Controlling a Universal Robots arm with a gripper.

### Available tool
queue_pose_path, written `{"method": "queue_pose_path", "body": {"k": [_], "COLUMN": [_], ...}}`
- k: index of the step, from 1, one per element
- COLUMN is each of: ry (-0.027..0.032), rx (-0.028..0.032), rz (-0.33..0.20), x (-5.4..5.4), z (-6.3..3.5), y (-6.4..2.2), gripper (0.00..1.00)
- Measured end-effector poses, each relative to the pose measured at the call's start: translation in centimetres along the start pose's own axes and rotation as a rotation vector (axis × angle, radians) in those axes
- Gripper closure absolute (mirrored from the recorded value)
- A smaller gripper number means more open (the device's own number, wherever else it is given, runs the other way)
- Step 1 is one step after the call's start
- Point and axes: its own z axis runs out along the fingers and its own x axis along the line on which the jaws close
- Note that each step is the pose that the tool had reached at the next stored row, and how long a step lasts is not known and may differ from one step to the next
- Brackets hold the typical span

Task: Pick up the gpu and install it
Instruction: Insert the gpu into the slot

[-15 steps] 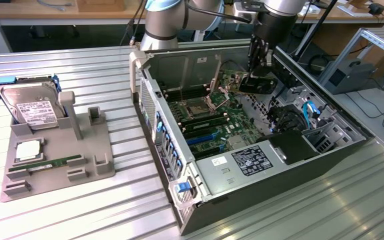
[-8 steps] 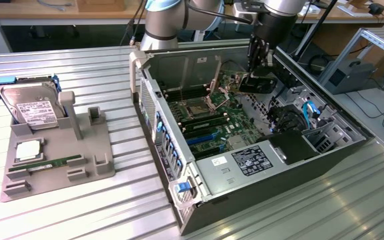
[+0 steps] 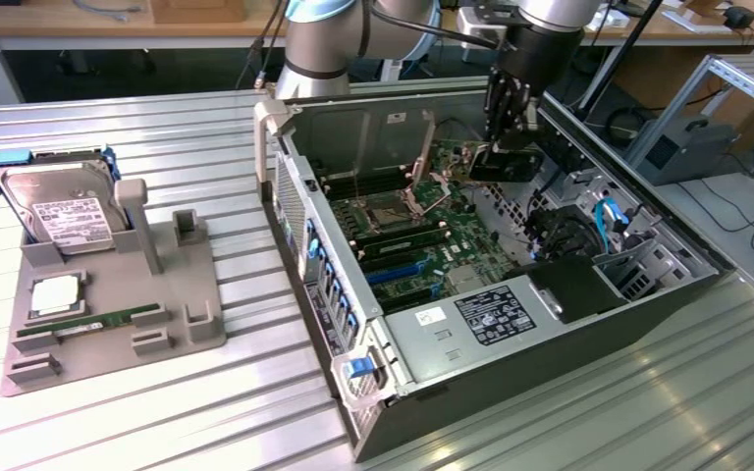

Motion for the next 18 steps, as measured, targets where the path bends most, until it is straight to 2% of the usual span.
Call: {"method": "queue_pose_path", "body": {"k": [18], "ry": [-0.0037], "rx": [-0.0027], "rz": [-0.092], "x": [0.0], "z": [0.0], "y": [0.0], "gripper": [0.73]}}
